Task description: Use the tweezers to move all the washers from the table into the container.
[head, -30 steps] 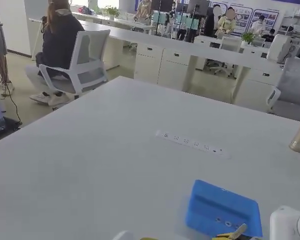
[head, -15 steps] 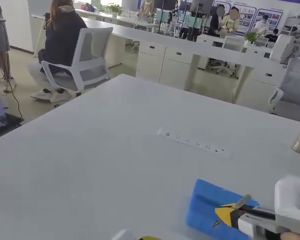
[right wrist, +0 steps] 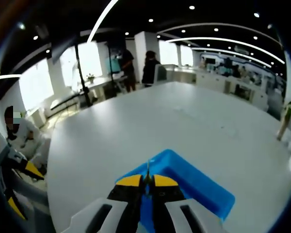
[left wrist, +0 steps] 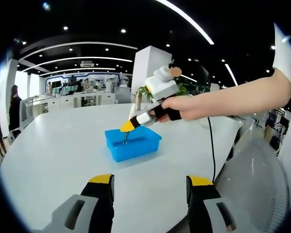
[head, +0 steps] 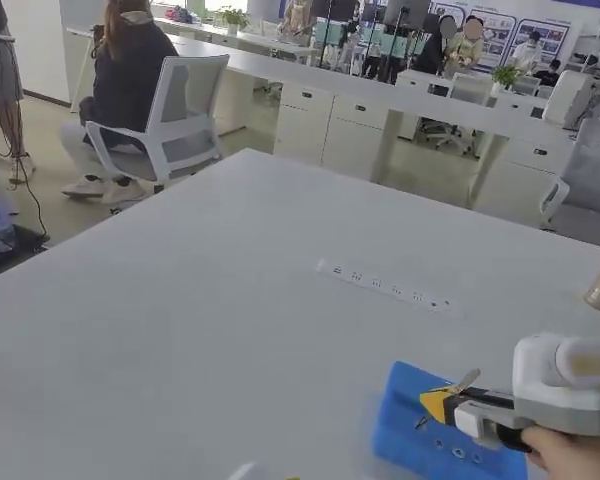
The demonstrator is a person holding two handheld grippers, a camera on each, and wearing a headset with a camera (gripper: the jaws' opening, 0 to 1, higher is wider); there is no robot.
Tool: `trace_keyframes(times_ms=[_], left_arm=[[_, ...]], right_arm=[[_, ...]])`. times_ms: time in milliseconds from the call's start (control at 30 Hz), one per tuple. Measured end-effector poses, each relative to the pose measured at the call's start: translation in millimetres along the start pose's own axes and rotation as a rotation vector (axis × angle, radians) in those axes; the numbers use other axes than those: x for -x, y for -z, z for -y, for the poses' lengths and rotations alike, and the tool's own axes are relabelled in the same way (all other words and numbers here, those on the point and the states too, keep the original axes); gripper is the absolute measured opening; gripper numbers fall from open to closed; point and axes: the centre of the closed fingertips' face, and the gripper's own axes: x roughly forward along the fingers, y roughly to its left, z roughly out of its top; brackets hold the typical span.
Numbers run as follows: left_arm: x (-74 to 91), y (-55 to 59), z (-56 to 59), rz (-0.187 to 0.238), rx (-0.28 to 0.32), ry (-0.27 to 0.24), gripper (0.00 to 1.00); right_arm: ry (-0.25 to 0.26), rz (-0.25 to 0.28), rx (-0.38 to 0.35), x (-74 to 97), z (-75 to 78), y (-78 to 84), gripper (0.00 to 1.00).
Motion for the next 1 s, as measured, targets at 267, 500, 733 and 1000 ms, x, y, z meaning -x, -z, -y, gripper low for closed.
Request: trace_keyframes(times_ms=[267, 500, 733, 1000], left_arm=[[-0.1, 1.4, 3.3, -0.011, 0.000, 0.016, 0.59], [0.7, 1.3, 3.4, -0.011, 0.008, 0.016, 0.59], [1.0, 1.7, 2.2, -0.008, 0.016, 0.013, 0.59], [0.2, 2.9, 3.0, -0.010, 0.018, 0.018, 0.58]], right_arm=[[0.009, -0.036, -0.039, -17.7, 4.8, 6.9, 0.03], [0.020, -0.032, -0.057, -31.2, 10.2, 0.3, 0.03], [0.009, -0.051, -0.054, -39.9, 2.6, 5.0, 0.03], [0.008, -0.057, -0.074, -36.7, -1.6, 9.1, 0.03]])
